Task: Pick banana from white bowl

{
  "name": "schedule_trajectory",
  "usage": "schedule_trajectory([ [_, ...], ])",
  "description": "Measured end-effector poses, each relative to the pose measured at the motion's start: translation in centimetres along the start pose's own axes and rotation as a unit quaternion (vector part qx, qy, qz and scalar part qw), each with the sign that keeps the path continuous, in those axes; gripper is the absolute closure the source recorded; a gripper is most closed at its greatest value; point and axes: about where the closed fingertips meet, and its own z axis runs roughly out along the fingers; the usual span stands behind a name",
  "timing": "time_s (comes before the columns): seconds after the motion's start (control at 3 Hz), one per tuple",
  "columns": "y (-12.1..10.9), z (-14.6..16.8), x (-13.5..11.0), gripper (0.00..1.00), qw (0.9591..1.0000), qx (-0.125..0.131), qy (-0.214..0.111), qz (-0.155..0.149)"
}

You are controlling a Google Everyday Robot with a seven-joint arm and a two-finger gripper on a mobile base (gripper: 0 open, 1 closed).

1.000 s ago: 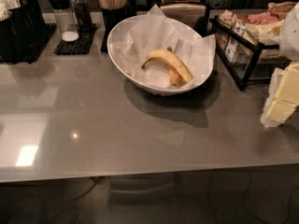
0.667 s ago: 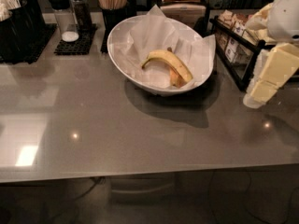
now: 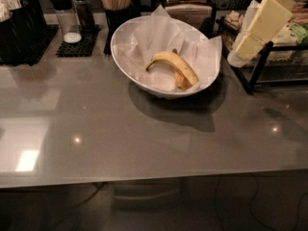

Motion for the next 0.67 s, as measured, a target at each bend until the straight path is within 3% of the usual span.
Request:
schedule_trajectory([
  [0.33,-0.3,0.7,-0.2,0.00,0.9997,0.004,-0.014,0.019],
  [0.67,-2.5,3.6,-2.5,0.00,0.9984,0.008,-0.038,0.041],
])
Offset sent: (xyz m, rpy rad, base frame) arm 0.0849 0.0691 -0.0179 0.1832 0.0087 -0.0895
